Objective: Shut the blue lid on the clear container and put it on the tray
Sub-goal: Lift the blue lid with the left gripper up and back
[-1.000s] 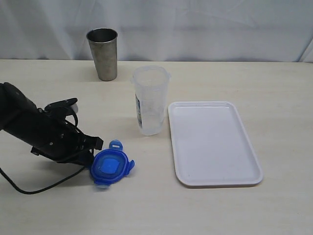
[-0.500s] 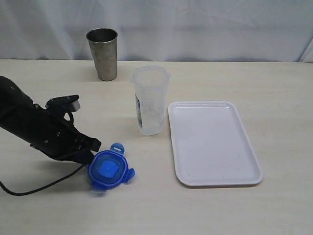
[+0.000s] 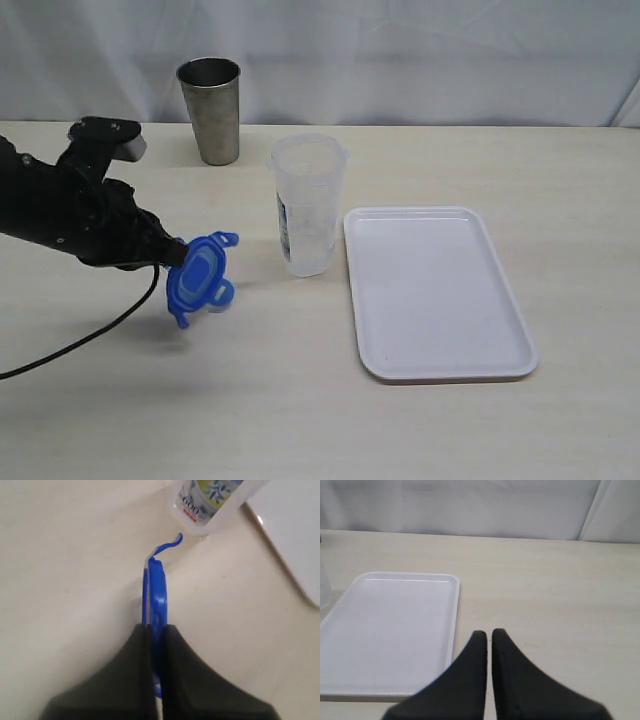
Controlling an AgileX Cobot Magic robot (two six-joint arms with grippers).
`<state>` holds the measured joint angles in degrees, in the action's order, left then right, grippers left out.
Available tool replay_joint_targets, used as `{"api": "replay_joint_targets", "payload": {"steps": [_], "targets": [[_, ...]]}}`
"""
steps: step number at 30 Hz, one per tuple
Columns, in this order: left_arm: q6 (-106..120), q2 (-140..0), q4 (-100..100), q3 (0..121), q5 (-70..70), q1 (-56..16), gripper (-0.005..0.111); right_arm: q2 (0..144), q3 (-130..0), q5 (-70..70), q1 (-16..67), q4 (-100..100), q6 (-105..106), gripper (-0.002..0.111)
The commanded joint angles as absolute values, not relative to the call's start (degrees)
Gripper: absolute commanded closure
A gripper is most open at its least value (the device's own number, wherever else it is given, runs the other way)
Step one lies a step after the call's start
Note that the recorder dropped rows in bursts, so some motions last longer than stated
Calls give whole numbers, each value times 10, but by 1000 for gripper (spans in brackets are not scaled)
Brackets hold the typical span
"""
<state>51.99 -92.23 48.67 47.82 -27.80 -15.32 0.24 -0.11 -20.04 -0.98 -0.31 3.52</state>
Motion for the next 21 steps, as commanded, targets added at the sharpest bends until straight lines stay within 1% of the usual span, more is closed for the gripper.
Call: {"api": "replay_joint_targets", "payload": {"steps": [1,8,21], "targets": [[618,-878,487,482,-257,-154,107,0,0,-198,-12,-7,37,104],[673,-832,487,520,-227,-154,107,0,0,-198,-12,-7,37,104],[694,-833,440,633,-146,-154,107,0,0,-198,-12,-7,37,104]]}}
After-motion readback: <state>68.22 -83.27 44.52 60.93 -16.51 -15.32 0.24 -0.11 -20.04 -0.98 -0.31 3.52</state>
